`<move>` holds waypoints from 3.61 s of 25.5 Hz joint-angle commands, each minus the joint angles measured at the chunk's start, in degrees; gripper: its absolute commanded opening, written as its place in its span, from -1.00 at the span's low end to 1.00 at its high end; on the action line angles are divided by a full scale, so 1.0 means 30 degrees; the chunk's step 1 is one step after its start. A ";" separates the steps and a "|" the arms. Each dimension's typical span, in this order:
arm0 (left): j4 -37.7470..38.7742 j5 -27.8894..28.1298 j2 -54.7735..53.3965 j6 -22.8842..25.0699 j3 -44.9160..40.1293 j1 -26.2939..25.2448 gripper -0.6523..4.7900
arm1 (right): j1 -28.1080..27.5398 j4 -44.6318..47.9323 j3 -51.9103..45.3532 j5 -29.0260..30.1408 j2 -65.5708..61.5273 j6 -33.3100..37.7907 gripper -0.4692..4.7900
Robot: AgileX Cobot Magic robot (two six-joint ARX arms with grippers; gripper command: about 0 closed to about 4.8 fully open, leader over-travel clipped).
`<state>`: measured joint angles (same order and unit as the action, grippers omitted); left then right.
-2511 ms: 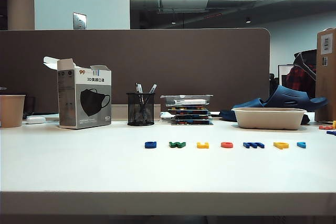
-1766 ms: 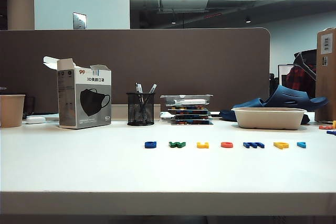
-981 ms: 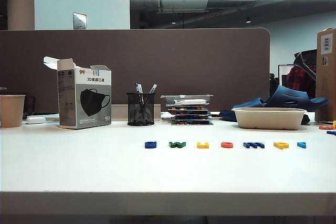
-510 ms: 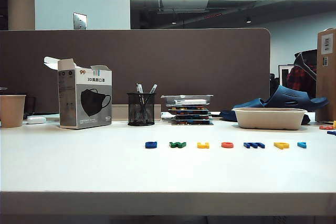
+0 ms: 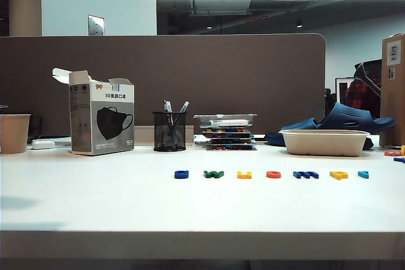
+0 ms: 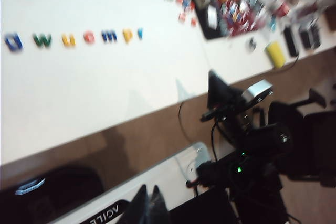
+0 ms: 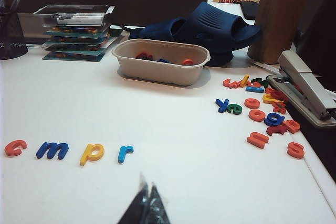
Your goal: Select the appropriate letters from the row of letter magnets placed on the table to arrange into the word "cup".
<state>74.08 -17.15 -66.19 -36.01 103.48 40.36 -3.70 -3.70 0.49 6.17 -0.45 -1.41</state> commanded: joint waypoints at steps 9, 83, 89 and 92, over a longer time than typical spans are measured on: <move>-0.0372 0.5042 -0.2499 -0.0801 0.0051 0.2339 -0.78 | -0.0007 0.0299 -0.0124 -0.0036 0.0197 0.0036 -0.81; -0.1588 0.7453 -0.2688 -0.0656 0.0051 0.2943 -0.78 | 0.5574 -1.8251 3.3259 0.0641 -2.4866 0.6069 -0.82; -0.1588 0.7460 -0.2688 -0.0656 0.0051 0.2943 -0.78 | 0.7934 -1.8345 3.3266 -0.0051 -2.8021 0.6623 -0.81; -0.1588 0.7460 -0.2688 -0.0656 0.0051 0.2943 -0.78 | 0.8335 -1.8644 3.3266 -0.0036 -2.9332 0.6725 -0.67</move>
<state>69.67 5.13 -74.39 -38.22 103.37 49.15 20.95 -59.13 99.98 6.24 -87.48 18.09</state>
